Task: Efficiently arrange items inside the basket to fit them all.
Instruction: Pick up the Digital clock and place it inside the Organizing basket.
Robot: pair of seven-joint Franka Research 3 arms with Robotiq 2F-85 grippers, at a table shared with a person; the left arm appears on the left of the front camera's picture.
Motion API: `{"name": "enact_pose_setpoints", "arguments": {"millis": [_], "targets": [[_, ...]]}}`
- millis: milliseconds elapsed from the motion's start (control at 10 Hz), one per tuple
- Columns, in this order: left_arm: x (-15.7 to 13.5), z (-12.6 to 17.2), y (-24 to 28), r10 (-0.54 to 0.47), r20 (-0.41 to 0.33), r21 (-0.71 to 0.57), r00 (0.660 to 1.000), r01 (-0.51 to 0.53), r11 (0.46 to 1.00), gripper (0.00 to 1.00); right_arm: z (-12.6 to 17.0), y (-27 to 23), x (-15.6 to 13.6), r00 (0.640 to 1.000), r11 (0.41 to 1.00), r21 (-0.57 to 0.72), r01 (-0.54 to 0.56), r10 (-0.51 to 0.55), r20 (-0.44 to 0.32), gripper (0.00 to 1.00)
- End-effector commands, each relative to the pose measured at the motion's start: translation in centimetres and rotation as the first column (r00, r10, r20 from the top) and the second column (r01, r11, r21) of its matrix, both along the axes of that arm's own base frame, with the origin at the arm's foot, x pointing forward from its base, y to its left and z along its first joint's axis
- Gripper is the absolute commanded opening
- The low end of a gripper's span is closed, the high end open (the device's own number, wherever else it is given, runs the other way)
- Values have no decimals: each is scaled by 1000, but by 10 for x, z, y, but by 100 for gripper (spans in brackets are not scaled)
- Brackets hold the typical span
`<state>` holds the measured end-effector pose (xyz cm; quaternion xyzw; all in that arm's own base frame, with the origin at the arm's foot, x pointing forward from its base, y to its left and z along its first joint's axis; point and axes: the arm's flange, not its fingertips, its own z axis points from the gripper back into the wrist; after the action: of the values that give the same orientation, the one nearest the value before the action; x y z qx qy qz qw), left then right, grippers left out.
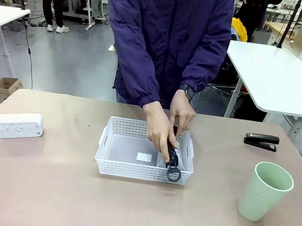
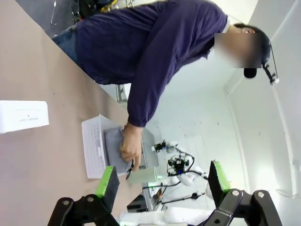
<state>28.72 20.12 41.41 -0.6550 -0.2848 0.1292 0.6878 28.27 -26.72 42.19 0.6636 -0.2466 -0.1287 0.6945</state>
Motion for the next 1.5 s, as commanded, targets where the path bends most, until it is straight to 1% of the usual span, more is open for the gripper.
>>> {"name": "enact_pose_setpoints", "arguments": {"millis": [0,100,200,300,400,500,600,700,800,900,1000,1100,1200,1300,1400], "targets": [[5,30,-14,-110,47,159,993,102,982,100,1,0,0,1000,1000,2,2,-2,28,100],[13,48,-28,-162,19,263,987,151,953,100,1,0,0,1000,1000,2,2,-2,28,100],[22,65,-47,-214,-30,362,976,210,908,100,1,0,0,1000,1000,2,2,-2,28,100],[31,83,-72,-252,-103,463,962,270,844,100,1,0,0,1000,1000,2,2,-2,28,100],[38,94,-97,-248,-190,542,950,312,780,100,1,0,0,1000,1000,2,2,-2,28,100],[45,101,-121,-194,-344,607,919,376,700,100,1,0,0,1000,1000,2,2,-2,28,100],[50,105,-144,-115,-436,669,893,407,622,100,1,0,0,1000,1000,2,2,-2,28,100],[54,106,-163,-34,-516,734,856,461,499,100,1,0,0,1000,1000,2,2,-2,28,100],[58,106,-174,71,-510,792,857,436,427,100,1,0,0,1000,1000,2,2,-2,28,100],[64,101,-180,180,-469,848,865,384,365,100,1,0,0,1000,1000,2,2,-2,28,100],[73,90,-186,279,-402,904,872,329,271,100,1,0,0,1000,1000,2,2,-2,28,100],[84,76,-190,350,-326,945,878,290,154,100,1,0,0,1000,1000,2,2,-2,28,100],[97,65,-188,381,-355,935,854,323,148,100,1,0,0,1000,1000,2,2,-2,28,100],[106,60,-185,387,-374,927,843,337,162,100,1,0,0,1000,1000,2,2,-2,28,100],[113,60,-184,378,-388,921,840,342,185,100,1,0,0,1000,1000,2,2,-2,28,100]]}}
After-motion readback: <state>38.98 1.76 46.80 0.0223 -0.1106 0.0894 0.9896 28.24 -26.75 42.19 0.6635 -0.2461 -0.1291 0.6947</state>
